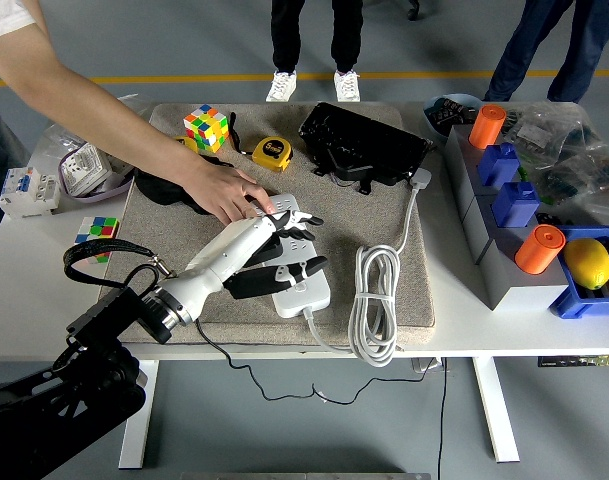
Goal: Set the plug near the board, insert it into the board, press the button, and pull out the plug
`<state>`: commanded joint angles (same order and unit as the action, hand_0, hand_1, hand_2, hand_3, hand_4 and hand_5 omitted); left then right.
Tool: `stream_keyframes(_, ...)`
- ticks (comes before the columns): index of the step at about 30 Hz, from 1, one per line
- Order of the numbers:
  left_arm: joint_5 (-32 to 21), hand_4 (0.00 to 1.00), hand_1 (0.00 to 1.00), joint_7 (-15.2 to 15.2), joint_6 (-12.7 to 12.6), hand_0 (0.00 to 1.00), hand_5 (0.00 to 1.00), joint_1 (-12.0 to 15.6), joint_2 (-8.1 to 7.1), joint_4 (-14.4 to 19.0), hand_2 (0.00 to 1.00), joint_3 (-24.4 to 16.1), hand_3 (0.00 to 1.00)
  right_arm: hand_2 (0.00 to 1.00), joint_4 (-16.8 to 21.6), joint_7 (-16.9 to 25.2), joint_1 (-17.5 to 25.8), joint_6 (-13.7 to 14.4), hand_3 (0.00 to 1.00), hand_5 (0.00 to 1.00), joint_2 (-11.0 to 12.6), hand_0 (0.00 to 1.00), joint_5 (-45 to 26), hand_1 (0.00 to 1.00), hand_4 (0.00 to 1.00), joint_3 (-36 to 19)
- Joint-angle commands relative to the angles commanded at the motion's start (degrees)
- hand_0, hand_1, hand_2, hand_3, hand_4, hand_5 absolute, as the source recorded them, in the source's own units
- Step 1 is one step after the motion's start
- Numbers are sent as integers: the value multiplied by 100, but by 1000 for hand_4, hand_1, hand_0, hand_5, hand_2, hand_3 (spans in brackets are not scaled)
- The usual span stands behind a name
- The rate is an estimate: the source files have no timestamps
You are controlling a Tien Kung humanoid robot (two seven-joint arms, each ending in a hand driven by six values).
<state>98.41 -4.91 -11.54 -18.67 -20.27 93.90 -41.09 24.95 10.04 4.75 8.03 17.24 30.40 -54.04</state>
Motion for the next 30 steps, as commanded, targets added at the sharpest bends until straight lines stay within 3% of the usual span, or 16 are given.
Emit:
stream_keyframes(5,39,771,187,-754,657,126,260,-87,14,124,260,113,746,571,2,0,-14,-3,541,231,4,606,-4,612,703,12)
stream_keyframes(6,35,780,103,-860,756,59,2,-103,23,120,154,129,898,571,2,0,-15,-3,541,231,6,606,-5,612,702,16)
stream_keyframes(9,1,780,103,-1384,1237,59,2,-217,101,21,154,233,898,571,0,2,-15,-4,541,231,19,606,-10,612,702,33)
stream_keyframes(13,-4,789,109,-1907,1648,54,2,-318,162,-110,161,359,911,572,6,4,-20,-7,541,231,36,607,-13,612,702,47)
stream_keyframes(30,202,789,112,-1989,1642,53,2,-430,259,-516,164,521,906,571,6,11,-10,-17,542,230,12,607,-23,611,703,-2)
